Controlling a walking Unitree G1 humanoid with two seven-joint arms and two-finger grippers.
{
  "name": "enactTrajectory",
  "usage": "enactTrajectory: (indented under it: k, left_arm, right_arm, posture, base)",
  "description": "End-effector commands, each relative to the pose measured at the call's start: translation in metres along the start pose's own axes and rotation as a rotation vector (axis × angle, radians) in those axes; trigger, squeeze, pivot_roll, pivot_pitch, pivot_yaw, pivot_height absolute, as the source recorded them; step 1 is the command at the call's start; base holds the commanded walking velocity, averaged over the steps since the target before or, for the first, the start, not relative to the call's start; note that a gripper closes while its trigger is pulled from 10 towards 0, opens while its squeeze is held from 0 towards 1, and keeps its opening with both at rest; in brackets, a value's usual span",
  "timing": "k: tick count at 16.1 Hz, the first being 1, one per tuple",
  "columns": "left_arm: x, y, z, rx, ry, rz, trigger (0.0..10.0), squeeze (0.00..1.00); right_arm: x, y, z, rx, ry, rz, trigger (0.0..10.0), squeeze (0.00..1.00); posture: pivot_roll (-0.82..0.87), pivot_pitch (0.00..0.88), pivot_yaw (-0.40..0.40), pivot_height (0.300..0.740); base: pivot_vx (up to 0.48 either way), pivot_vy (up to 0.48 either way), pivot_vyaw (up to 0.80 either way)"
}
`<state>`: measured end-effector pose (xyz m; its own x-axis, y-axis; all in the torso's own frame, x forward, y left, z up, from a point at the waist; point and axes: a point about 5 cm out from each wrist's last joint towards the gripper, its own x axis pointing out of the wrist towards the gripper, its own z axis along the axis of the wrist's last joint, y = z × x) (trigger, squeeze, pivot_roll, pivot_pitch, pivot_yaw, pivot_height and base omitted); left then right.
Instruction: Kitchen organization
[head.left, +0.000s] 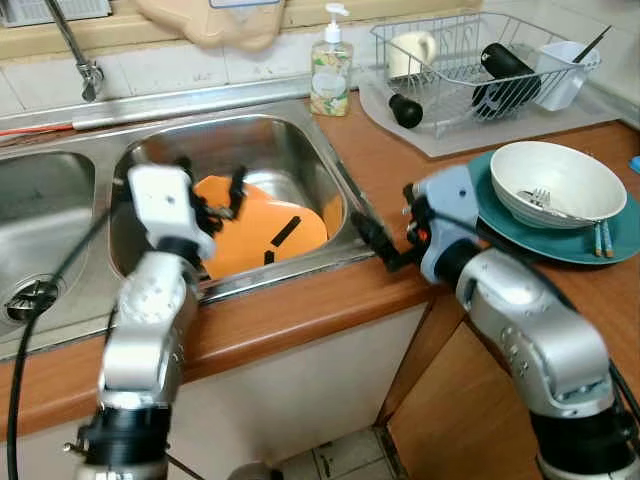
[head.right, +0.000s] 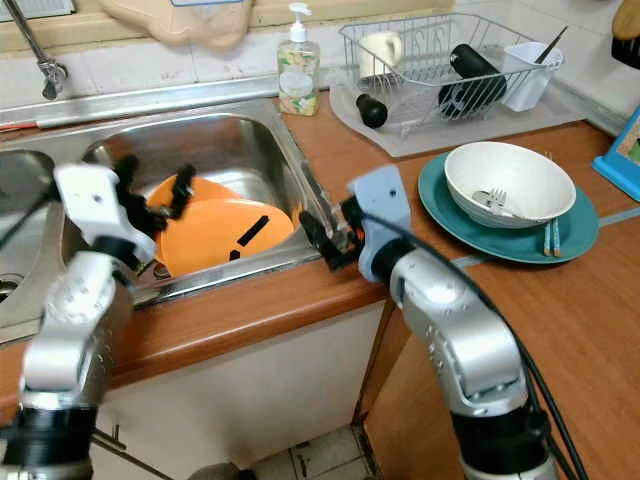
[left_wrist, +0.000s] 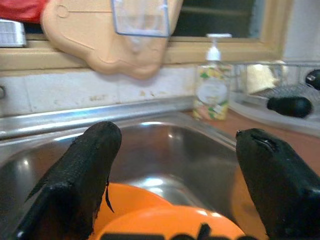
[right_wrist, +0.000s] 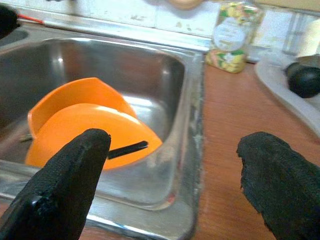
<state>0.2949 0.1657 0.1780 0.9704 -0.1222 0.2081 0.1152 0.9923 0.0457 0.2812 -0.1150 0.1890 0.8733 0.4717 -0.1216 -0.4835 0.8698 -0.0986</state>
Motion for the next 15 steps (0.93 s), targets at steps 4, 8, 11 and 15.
enactTrajectory:
  k: [4,8,11,15]
  left_arm:
    - [-0.016,-0.017,-0.009,0.043,0.062,-0.127,10.0,1.00]
    - [-0.027,-0.028,-0.018,0.065,0.128,-0.251,10.0,0.89]
    - [-0.027,-0.029,-0.020,0.055,0.140,-0.232,10.0,0.84]
    - [-0.028,-0.030,-0.022,0.066,0.155,-0.259,10.0,0.84]
  right_arm:
    - [0.004,0.000,-0.003,-0.016,-0.026,-0.064,10.0,1.00]
    - [0.009,-0.005,-0.009,-0.025,0.010,-0.125,10.0,1.00]
    - [0.014,-0.010,-0.008,-0.002,0.020,-0.133,10.0,1.00]
    - [0.021,-0.012,-0.005,0.007,0.020,-0.159,10.0,1.00]
  posture:
    - [-0.06,0.000,0.049,0.740]
    - [-0.06,0.000,0.031,0.740]
    - [-0.06,0.000,0.024,0.740]
    - [-0.05,0.000,0.024,0.740]
  base:
    - [0.000,0.000,0.00]
    - [0.000,0.000,0.00]
    - [0.000,0.000,0.00]
    - [0.000,0.000,0.00]
